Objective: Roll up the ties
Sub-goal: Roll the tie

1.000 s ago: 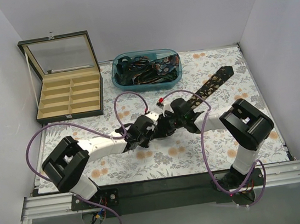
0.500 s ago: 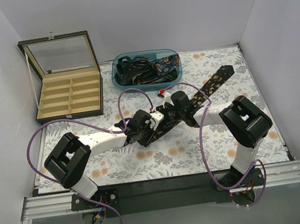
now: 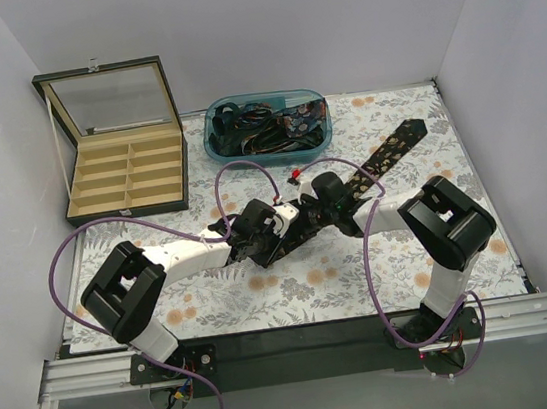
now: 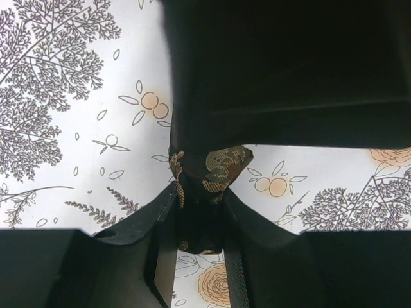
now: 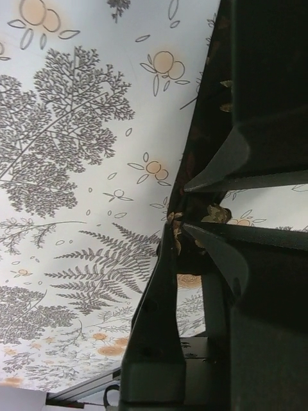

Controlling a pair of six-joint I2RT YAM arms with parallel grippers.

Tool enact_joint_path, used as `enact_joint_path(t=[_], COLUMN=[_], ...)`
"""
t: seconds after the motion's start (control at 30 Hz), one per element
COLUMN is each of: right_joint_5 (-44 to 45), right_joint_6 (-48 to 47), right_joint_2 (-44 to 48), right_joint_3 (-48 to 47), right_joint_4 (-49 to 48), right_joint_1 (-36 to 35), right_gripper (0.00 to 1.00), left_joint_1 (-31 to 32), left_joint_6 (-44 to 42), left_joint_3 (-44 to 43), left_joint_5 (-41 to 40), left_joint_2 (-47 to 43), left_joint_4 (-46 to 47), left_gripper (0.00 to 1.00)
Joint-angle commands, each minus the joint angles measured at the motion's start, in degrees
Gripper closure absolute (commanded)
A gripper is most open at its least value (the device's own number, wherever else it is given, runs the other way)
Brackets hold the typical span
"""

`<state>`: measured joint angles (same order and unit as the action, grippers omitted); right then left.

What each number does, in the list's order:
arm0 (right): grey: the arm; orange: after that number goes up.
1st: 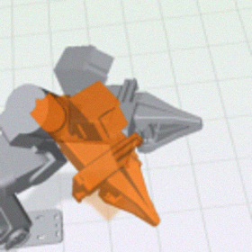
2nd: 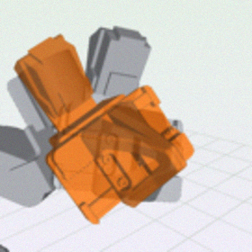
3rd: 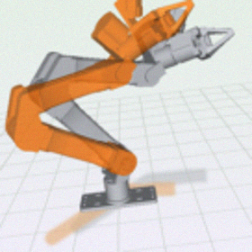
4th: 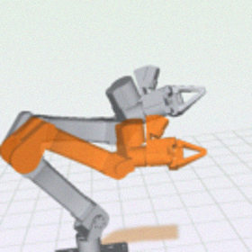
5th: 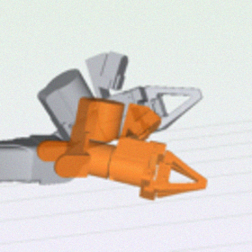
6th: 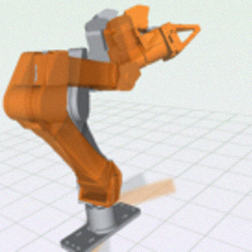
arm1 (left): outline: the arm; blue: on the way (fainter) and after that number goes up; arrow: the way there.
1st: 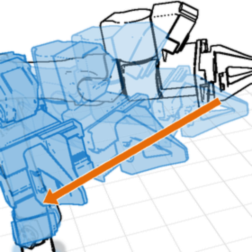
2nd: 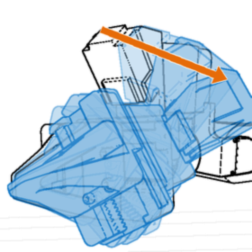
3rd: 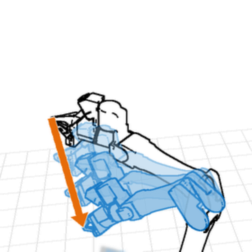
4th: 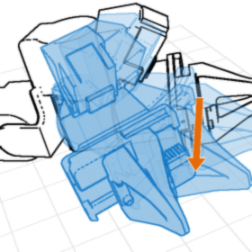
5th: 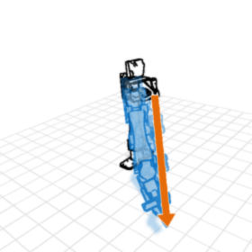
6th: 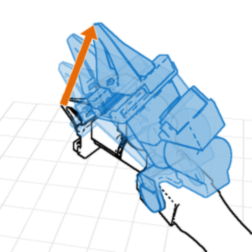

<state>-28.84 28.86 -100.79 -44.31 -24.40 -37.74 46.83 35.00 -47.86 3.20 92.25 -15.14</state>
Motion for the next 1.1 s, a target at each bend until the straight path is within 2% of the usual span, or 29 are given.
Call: enact_joint_path(t=[0.0, 0.43, 0.53, 0.77, 0.9, 1.07], right_joint_5=[-1.9, -3.4, -3.9, -5.3, -5.7, -6.1], right_joint_6=[0.3, 0.6, 0.6, 0.2, -0.2, -0.7], right_joint_2=[2.1, 1.1, 0.9, -0.5, -0.7, -1.7], right_joint_3=[1.7, 1.4, 0.8, -0.1, -0.7, -1.1], right_joint_4=[-2.1, -2.8, -2.9, -2.9, -2.9, -2.9], right_joint_1=[-0.9, -1.9, -2.2, -2.3, -2.3, -2.3], right_gripper=[0.72, 0.75, 0.8, 0.97, 0.99, 0.99], left_joint_1=[-0.4, -0.5, -0.4, -0.4, -0.4, -0.5], left_joint_6=[0.6, 2.0, 2.1, 2.0, 2.3, 3.7], left_joint_3=[1.2, 1.3, 1.4, 1.5, 1.5, 1.1], left_joint_5=[-0.6, -0.8, -0.8, -0.8, -0.9, -0.9], left_joint_2=[1.2, 1.0, 0.9, 0.5, 0.2, -2.0], left_joint_4=[-4.5, -4.8, -4.8, -4.7, -4.7, -4.6], left_gripper=[0.71, 0.71, 0.71, 0.66, 0.64, 0.5])
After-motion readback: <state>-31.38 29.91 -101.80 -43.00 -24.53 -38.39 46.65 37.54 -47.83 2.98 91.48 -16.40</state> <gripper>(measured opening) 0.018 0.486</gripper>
